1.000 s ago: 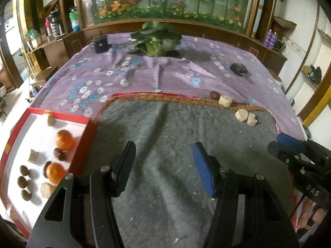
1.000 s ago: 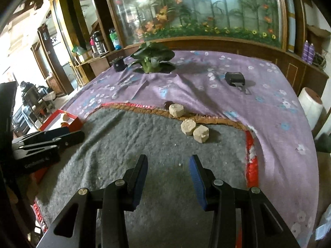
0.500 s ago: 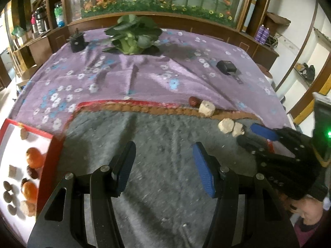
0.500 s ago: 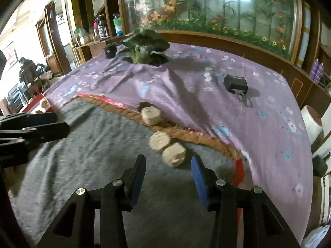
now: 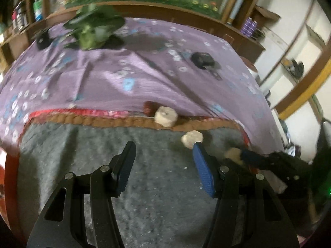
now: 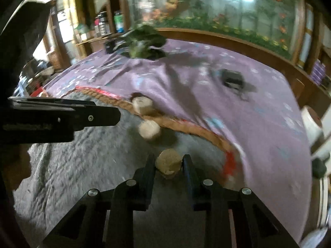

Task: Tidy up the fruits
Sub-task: 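Grasp a cream block with the left gripper while the right gripper grasps another, then carry both cream blocks into the tray and open both grippers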

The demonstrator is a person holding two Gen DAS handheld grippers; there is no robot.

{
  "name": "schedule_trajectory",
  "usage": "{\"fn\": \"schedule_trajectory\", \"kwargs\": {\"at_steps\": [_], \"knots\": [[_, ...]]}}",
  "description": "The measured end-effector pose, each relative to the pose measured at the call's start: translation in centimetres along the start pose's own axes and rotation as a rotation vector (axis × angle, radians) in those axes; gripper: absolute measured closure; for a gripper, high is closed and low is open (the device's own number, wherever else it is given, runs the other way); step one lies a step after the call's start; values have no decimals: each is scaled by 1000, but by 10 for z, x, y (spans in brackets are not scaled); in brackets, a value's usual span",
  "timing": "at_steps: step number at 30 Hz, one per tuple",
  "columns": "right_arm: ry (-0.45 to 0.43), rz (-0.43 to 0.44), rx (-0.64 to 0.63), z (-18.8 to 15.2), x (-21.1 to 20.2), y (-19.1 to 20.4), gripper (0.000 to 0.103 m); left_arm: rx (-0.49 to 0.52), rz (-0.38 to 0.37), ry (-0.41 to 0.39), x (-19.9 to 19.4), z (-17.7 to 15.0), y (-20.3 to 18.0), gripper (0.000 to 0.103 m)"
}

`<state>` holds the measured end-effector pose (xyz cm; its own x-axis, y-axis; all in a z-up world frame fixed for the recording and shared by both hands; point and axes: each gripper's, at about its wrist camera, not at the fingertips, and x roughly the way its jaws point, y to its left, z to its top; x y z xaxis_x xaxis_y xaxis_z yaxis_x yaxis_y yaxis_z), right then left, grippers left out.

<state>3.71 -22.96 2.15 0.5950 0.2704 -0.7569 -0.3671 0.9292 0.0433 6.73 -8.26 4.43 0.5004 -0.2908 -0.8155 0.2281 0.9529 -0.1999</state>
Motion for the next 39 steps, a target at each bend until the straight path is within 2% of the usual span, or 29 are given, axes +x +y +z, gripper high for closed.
{"fn": "schedule_trajectory", "kwargs": {"at_steps": [6, 13, 14, 16, 17, 21, 26, 30, 39], "knots": [[-12, 10, 117, -15, -21, -27, 77, 57, -42, 28, 21, 1, -20, 46], [-7, 17, 120, -17, -19, -31, 77, 109, -38, 23, 40, 6, -36, 46], [-6, 25, 126, -18, -18, -32, 77, 120, -31, 26, 43, 6, -39, 55], [-3, 29, 132, -19, -17, -34, 77, 146, 3, 36, 51, 4, -42, 79], [-1, 30, 133, -19, -17, -34, 77, 158, 12, 21, 51, 3, -41, 79], [-11, 39, 127, -18, -18, -32, 77, 142, -28, 30, 45, 2, -30, 79], [-22, 57, 109, -15, -22, -22, 77, 118, -1, -4, 19, -7, -12, 79], [-18, 83, 65, -10, -27, 1, 77, 77, 43, -29, -11, -21, 11, 79], [-61, 221, -50, 11, -39, 91, 77, -25, 186, -105, -95, -64, 93, 78]]}}
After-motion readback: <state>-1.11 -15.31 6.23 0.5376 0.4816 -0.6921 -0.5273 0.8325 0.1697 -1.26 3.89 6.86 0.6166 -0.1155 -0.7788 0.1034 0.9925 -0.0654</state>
